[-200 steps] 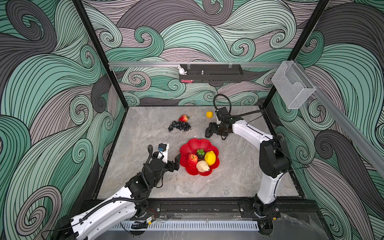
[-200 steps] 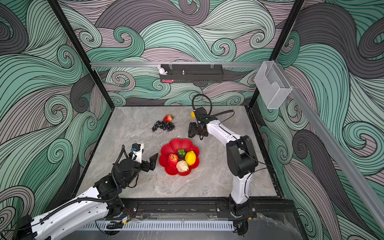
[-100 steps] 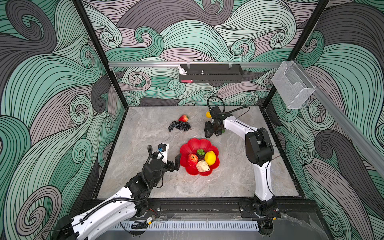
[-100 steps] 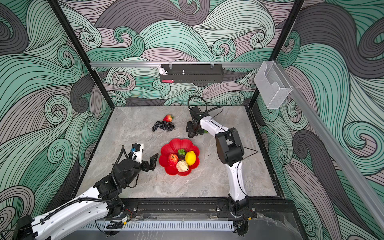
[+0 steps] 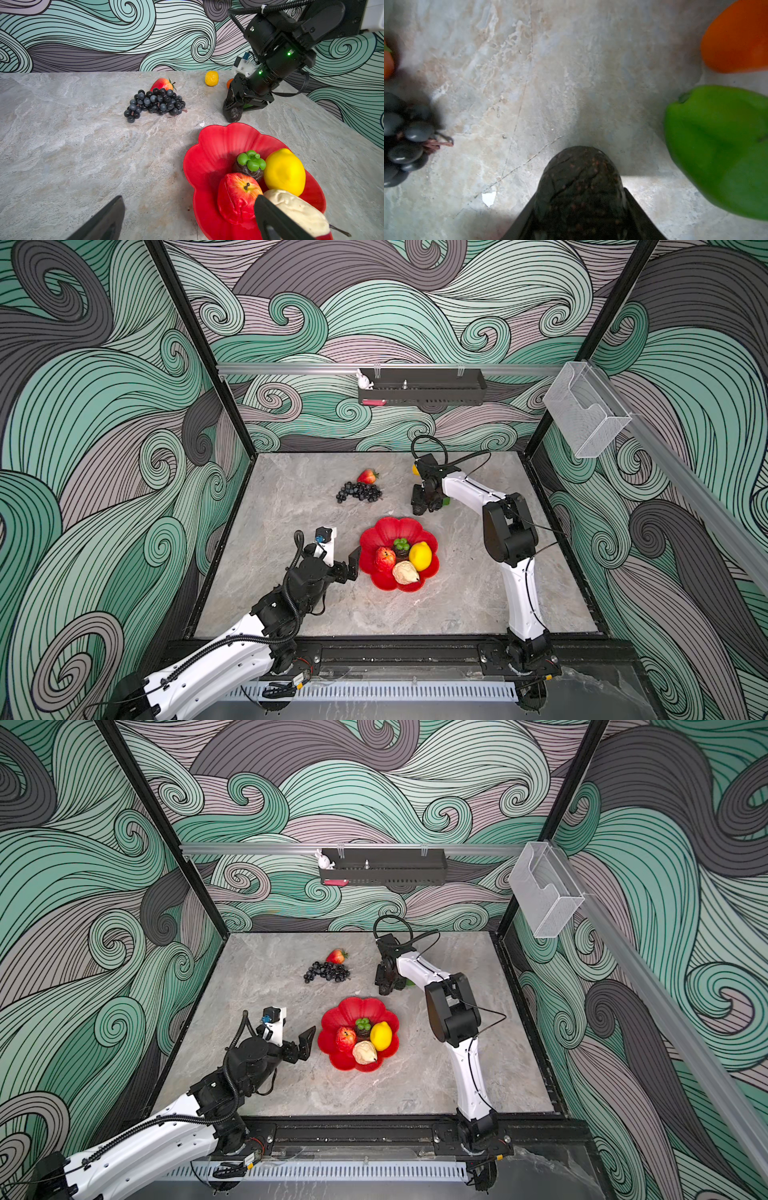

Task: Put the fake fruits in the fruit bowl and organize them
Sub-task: 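Lower the right gripper onto the dark avocado and grasp it, then carry the avocado over the bowl toward the left gripper while the left gripper reaches in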

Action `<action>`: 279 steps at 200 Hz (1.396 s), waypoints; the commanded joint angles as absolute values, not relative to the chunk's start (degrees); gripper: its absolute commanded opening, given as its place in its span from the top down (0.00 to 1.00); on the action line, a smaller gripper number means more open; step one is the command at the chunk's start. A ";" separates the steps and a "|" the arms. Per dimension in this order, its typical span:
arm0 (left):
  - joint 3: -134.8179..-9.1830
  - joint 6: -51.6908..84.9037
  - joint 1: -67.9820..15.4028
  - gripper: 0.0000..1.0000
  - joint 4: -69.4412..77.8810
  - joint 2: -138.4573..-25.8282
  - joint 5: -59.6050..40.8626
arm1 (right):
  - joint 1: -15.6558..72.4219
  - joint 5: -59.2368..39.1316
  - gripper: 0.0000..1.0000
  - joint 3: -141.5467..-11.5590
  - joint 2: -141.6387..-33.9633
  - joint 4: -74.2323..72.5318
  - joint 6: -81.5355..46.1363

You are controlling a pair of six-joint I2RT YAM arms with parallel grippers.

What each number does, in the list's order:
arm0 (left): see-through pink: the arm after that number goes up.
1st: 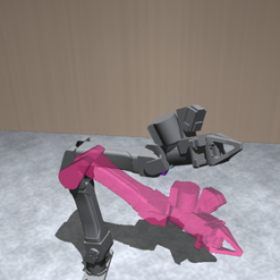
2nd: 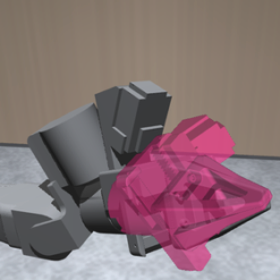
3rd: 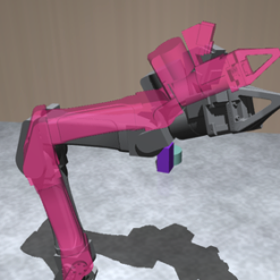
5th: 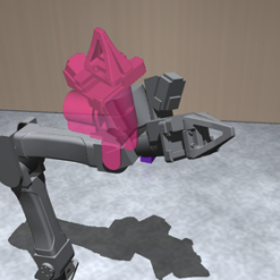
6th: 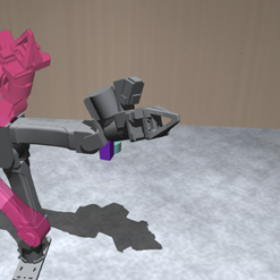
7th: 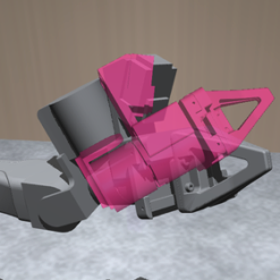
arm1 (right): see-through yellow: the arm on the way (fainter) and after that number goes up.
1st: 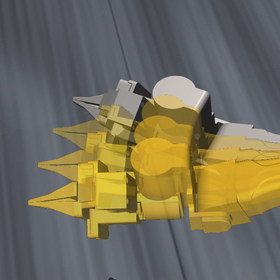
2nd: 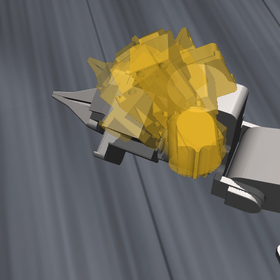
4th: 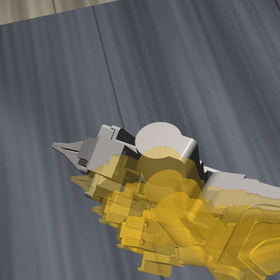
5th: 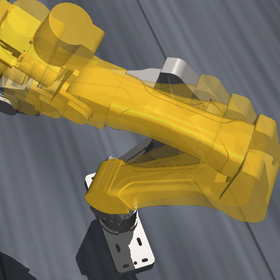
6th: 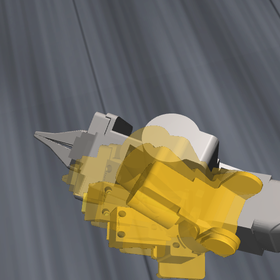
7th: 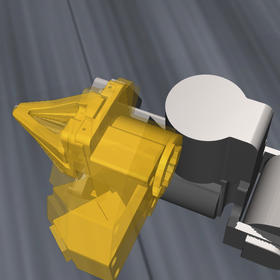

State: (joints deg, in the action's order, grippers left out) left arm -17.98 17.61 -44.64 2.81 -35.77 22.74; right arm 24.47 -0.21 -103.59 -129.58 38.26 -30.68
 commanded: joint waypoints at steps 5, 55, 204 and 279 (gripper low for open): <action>-18.28 18.13 -44.03 0.01 4.09 -35.63 22.42 | 24.26 -0.22 0.50 -104.49 -128.67 39.35 -30.44; -21.74 17.71 -43.07 0.01 3.73 -42.22 19.43 | 24.15 -0.18 0.49 -100.52 -121.59 38.36 -30.05; -29.68 22.47 -43.14 0.06 10.28 -51.98 17.05 | 24.74 -16.22 0.48 -74.79 -93.39 23.80 -41.37; -32.67 18.68 -43.42 0.08 30.52 -64.76 6.14 | 27.86 -23.79 0.49 -64.58 -84.45 12.31 -52.65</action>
State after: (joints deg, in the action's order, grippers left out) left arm -29.91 18.57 -43.31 21.52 -62.57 10.74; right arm 26.20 -20.73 -66.50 -87.53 18.28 -47.68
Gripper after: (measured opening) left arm 0.924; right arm 0.515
